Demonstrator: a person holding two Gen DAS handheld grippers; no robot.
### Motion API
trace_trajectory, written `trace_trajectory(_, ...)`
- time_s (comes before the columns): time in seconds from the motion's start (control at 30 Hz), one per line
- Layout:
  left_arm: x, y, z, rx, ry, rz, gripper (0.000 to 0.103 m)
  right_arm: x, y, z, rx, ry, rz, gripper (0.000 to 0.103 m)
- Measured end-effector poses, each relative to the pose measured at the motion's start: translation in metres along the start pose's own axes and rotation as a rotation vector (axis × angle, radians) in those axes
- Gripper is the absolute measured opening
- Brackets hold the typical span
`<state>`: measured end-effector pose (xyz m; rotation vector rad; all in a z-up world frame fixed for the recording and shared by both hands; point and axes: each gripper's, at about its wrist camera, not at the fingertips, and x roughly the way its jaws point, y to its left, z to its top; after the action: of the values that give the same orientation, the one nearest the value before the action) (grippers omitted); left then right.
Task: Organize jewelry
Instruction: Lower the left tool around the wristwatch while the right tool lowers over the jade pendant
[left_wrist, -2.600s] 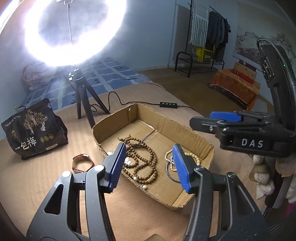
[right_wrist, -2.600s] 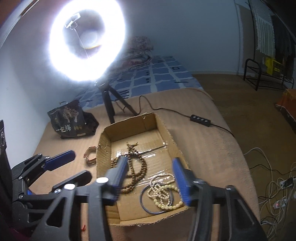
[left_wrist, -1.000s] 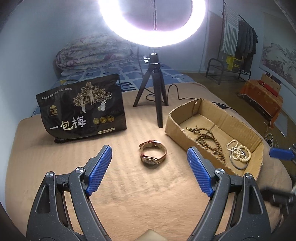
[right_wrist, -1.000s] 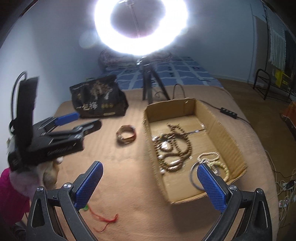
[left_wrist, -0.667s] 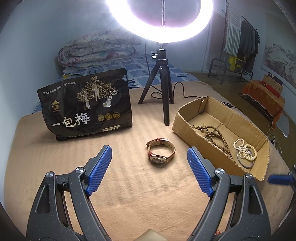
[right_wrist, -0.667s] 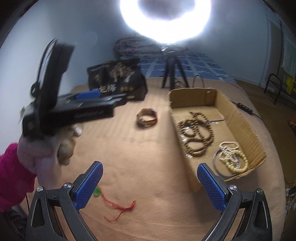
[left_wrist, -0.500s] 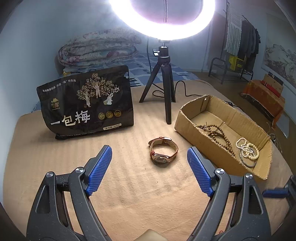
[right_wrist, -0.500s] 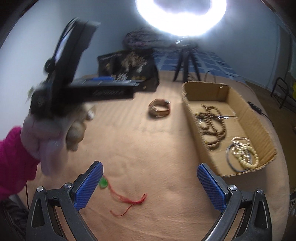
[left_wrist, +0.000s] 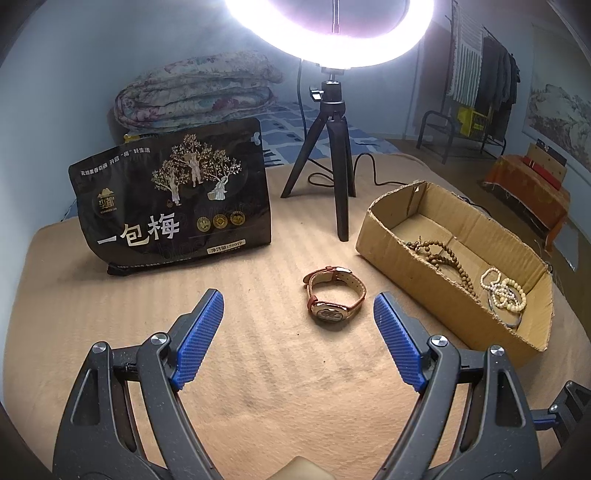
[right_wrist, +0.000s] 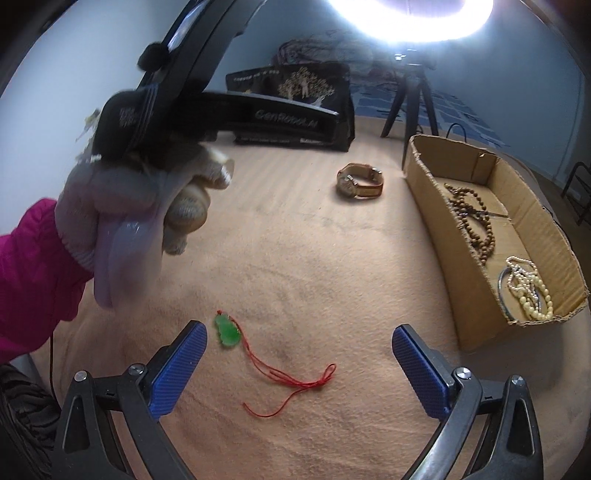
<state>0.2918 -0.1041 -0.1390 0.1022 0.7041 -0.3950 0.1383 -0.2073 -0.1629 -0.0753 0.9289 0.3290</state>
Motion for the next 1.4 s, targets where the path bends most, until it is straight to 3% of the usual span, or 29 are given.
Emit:
trace_trajectory(0.4,0.032,0.023,-0.006,-0.050,0.083,-0.048,0.086,0.017,0.018,-0.006,-0.085,0.056,0.089,0.090)
trace_trajectory(0.63,0.042,0.021,-0.011,-0.019,0.097,-0.075,0.086,0.033,0.039,-0.002,-0.121,0.063,0.117,0.079)
trace_trajectory(0.73,0.047,0.016,-0.012,0.003,0.102,-0.095,0.086,0.041,0.046,-0.004,-0.136,0.080,0.105,0.072)
trace_trajectory(1.2,0.081,-0.014,-0.001,0.060,0.133,-0.136,0.086,0.048,0.063,-0.010,-0.204,0.076,0.023,0.068)
trace_trajectory(1.4,0.102,-0.029,-0.003,0.134,0.173,-0.087,0.086,0.050,0.069,-0.009,-0.202,0.082,0.021,0.068)
